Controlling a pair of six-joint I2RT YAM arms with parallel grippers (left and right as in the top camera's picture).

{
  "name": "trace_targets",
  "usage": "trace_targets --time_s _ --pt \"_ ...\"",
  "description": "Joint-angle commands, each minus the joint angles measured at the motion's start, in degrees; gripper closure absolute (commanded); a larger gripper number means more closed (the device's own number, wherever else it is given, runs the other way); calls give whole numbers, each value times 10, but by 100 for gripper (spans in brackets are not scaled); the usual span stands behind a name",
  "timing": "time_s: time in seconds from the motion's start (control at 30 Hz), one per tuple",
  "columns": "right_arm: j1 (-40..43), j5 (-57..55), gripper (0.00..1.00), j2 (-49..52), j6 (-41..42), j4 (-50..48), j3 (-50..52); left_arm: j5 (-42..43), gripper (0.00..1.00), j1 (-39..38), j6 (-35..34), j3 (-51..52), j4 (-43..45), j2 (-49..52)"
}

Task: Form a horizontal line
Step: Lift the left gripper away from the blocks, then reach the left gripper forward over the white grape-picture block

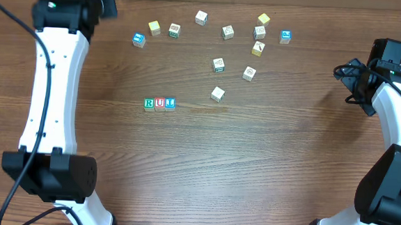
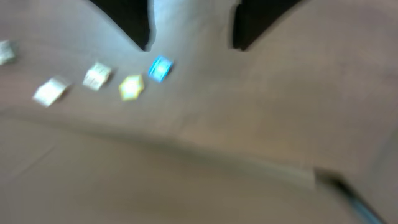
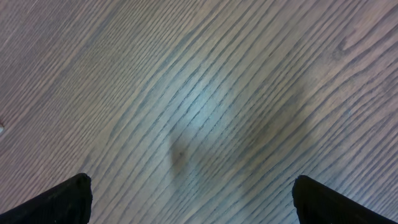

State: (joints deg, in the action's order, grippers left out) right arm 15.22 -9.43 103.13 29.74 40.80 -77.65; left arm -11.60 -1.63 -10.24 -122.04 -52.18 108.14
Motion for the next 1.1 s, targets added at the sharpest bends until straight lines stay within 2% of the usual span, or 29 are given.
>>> trace_targets --time_s 0.0,0.1,0.2,0.57,0.83,1.0,1.07 --pt "0 -6 0 -9 -2 -2 -7 76 40 -24 13 -38 18 -2" --pt "0 -6 0 -9 -2 -1 -7 132 25 -46 12 -37 43 2" --pt "0 -6 0 -9 -2 -1 -7 146 20 -73 0 -36 47 17" --pt "0 -6 0 -9 -2 -1 -7 145 13 -187 -8 -36 47 176" --pt "0 -6 0 -9 -2 -2 -7 135 14 -240 -91 -36 59 280" --pt "0 -6 0 -9 -2 -1 -7 80 14 -260 -157 -36 59 322" --pt "0 -6 0 -9 -2 -1 -7 78 17 -264 -173 -36 60 333"
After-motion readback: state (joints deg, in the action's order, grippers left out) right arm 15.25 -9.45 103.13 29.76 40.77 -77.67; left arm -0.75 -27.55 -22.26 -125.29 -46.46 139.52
